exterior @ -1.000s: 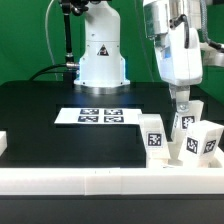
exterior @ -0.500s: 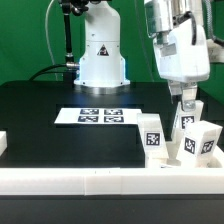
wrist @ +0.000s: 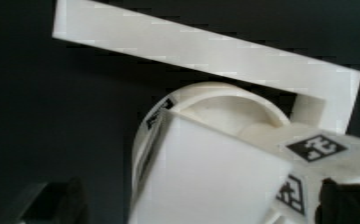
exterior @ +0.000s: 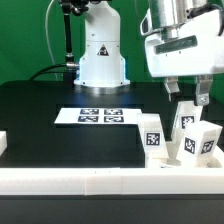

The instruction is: Assemble stool

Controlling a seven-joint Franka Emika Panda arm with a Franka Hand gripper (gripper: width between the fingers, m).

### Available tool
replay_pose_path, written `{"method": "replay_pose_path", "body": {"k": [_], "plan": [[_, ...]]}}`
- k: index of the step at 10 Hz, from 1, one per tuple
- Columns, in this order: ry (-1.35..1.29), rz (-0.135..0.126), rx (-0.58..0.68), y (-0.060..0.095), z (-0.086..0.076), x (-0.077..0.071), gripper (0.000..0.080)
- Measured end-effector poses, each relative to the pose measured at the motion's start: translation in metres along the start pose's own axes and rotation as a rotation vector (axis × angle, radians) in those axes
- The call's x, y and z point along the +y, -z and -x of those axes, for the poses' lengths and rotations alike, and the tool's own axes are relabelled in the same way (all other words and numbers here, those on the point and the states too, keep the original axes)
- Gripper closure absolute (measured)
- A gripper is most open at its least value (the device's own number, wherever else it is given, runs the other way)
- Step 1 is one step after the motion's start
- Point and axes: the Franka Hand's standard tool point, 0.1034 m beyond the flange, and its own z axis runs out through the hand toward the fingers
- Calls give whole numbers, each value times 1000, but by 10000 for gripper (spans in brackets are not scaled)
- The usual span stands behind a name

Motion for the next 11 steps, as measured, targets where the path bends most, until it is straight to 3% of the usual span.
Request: {"method": "replay_pose_path", "body": {"k": [4, 6, 11], "plan": [[501, -13, 12, 0, 6, 0, 150], [561, -28, 12, 6, 11, -4, 150], [1091, 3, 48, 3, 3, -2, 150]]}}
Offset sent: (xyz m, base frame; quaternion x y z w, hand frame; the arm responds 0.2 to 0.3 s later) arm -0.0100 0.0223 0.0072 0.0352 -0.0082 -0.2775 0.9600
